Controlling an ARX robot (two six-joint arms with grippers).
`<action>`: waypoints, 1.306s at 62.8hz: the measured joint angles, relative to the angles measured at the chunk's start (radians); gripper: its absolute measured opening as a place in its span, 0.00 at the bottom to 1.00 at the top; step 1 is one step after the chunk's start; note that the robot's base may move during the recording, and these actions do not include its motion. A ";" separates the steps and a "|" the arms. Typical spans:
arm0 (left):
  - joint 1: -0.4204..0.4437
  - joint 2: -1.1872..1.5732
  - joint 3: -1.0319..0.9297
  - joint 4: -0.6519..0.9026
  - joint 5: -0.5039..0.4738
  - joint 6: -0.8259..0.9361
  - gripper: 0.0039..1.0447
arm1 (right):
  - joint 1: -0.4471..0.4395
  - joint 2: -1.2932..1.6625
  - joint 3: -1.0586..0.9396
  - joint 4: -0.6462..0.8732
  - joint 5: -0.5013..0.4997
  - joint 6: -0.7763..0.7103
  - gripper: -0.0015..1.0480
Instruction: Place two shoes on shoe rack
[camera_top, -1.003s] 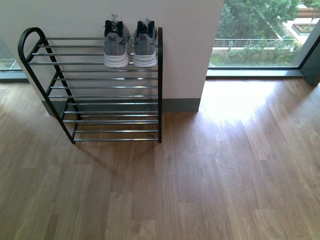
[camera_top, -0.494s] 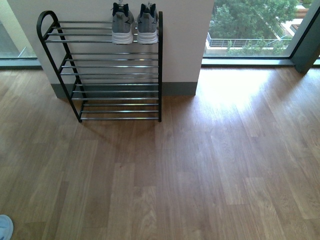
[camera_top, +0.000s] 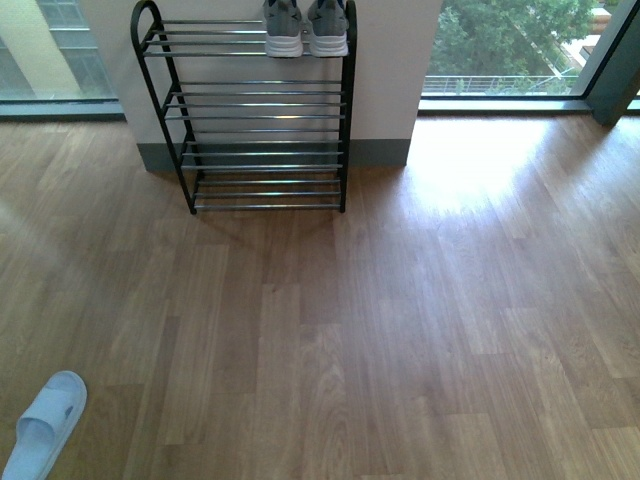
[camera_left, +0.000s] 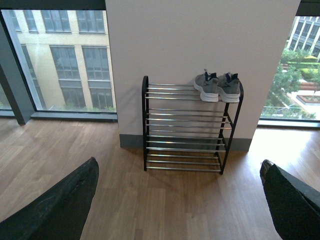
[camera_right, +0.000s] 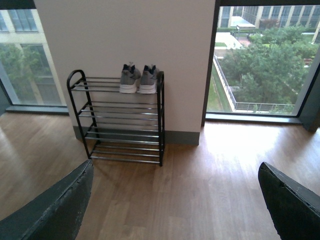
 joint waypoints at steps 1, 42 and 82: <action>0.000 0.000 0.000 0.000 0.000 0.000 0.91 | 0.000 0.000 0.000 0.000 0.000 0.000 0.91; 0.000 0.000 0.000 0.000 0.000 0.000 0.91 | 0.000 0.000 0.000 -0.002 -0.001 0.000 0.91; 0.000 0.000 0.000 0.000 0.000 0.000 0.91 | 0.000 0.000 0.000 -0.002 -0.001 0.000 0.91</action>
